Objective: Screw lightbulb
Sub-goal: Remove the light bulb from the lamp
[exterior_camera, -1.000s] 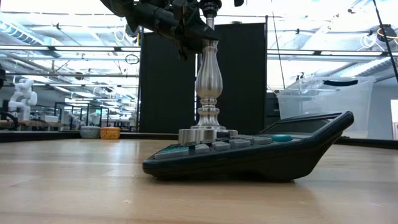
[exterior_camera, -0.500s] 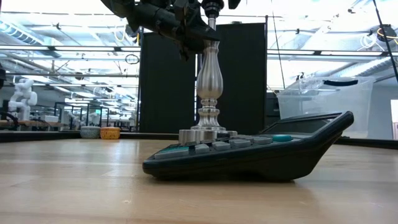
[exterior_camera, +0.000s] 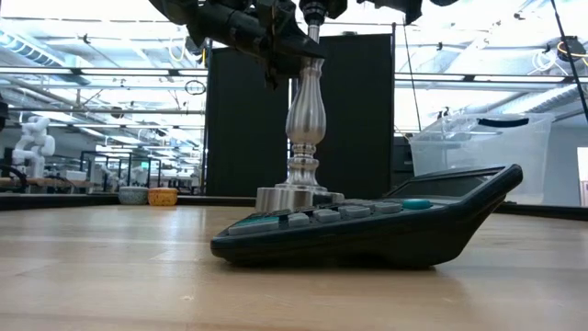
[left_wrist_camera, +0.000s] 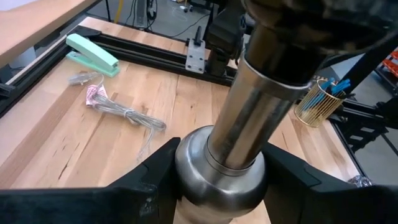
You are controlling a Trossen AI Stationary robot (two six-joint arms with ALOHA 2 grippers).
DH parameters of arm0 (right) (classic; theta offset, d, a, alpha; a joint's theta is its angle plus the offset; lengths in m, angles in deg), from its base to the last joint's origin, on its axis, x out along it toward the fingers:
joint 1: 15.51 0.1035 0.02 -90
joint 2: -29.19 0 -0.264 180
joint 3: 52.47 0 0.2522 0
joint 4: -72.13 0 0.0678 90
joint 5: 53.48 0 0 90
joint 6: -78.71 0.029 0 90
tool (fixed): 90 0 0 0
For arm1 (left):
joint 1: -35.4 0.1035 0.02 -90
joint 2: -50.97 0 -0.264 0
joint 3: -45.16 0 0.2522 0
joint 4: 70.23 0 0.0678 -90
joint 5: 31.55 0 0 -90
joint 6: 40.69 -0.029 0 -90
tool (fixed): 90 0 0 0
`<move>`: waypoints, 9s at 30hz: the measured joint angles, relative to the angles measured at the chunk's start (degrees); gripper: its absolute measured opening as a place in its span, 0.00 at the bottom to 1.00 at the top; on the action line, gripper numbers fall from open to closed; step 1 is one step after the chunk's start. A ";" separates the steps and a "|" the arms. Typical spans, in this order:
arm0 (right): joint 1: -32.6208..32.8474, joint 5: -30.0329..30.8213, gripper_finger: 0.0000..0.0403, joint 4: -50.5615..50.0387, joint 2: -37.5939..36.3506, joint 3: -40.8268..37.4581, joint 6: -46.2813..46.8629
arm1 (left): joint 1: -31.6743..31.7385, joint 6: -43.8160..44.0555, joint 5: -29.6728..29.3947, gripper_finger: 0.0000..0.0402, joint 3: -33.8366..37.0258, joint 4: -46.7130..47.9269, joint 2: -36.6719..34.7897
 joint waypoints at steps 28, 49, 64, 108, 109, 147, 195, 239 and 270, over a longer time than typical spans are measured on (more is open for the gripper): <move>-0.19 1.54 0.91 4.08 4.16 18.47 12.67 | -1.73 1.89 -1.85 0.43 -0.02 0.39 0.00; 14.43 42.53 0.91 -62.72 4.75 46.80 -0.38 | -1.77 0.83 -5.53 0.43 -0.02 -0.31 0.07; 21.47 63.07 0.91 -56.56 5.58 37.50 13.98 | -1.44 -0.82 -5.96 0.43 0.05 -1.66 0.17; 12.98 33.43 0.65 -56.13 10.09 37.39 -13.85 | -1.33 -3.76 -2.50 0.44 -0.02 -0.96 0.09; 12.26 31.72 0.65 -56.19 10.13 37.37 -14.93 | -1.31 -3.74 -2.30 0.44 -0.02 -1.00 0.11; 8.02 18.29 0.69 -49.02 13.81 37.33 -18.87 | -1.09 -2.96 -5.07 0.43 -0.13 1.67 -0.07; 10.32 21.08 0.64 -52.97 11.62 37.46 -23.81 | 1.31 -9.17 7.21 0.43 -0.02 2.00 0.15; 9.84 41.57 0.94 -56.17 3.47 38.79 -3.04 | 0.98 -5.45 -0.27 0.43 0.11 -0.77 0.17; 13.49 52.98 0.93 -51.32 12.80 38.62 5.60 | 1.43 -2.36 -16.52 0.43 -0.02 -1.17 0.04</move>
